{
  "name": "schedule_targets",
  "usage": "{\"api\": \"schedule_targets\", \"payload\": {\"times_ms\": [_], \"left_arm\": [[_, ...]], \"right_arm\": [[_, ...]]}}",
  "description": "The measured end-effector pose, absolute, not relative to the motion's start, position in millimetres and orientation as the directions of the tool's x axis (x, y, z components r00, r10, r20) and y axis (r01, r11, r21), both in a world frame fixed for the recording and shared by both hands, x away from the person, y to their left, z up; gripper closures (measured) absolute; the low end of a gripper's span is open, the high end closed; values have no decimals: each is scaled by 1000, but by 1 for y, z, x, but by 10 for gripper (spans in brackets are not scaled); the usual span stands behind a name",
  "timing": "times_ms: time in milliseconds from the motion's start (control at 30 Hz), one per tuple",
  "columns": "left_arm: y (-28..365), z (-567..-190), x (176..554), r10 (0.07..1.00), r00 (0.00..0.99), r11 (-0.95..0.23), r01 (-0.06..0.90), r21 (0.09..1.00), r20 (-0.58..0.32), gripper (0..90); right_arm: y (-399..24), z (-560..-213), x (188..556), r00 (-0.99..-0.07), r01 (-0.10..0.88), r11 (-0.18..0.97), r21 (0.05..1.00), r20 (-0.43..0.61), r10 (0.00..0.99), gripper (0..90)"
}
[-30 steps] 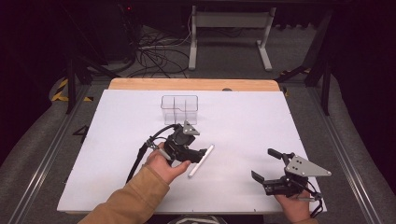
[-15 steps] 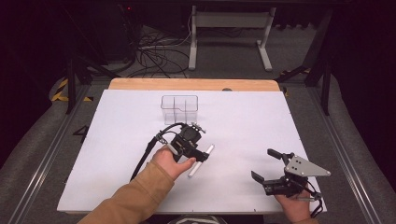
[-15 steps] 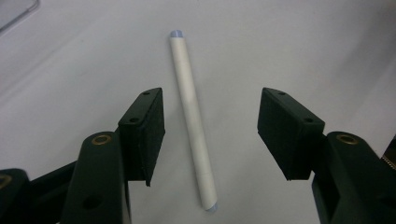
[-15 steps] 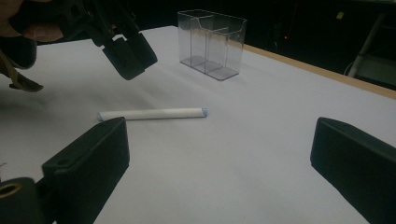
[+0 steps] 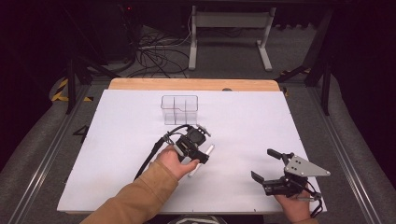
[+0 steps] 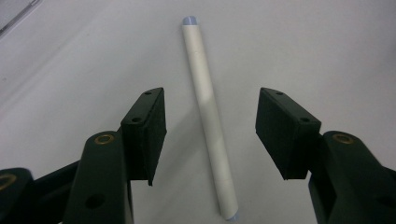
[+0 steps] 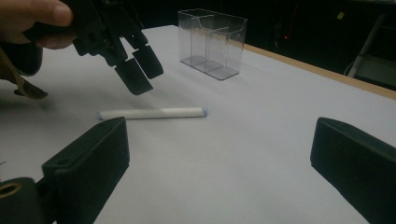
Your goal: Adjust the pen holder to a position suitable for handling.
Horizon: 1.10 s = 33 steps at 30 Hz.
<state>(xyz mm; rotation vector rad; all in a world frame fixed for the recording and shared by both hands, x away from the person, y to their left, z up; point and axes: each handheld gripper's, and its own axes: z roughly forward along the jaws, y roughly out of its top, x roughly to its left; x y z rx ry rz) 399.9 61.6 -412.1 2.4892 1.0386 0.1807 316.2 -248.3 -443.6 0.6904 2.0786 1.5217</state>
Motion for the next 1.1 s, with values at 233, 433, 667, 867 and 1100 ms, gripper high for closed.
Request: {"api": "schedule_targets", "payload": {"times_ms": [233, 433, 667, 867, 1100], "left_arm": [[59, -418, 406, 703, 710, -631, 655, 415, -51, 462], [56, -424, 411, 703, 709, -635, 657, 406, -48, 510], [50, -430, 413, 708, 705, -634, 658, 407, -38, 565], [46, -435, 413, 702, 712, -648, 649, 398, -19, 627], [41, -439, 417, 711, 703, -651, 659, 375, -2, 659]], "right_arm": [[-249, -444, 316, -765, 119, 260, 958, -78, 640, 50], [-248, -444, 316, -766, 119, 262, 958, -79, 638, 50], [-248, -444, 317, -767, 121, 264, 957, -78, 637, 50], [-248, -445, 317, -771, 123, 265, 956, -76, 632, 50], [-247, -445, 317, -774, 127, 266, 956, -73, 629, 50]]}}
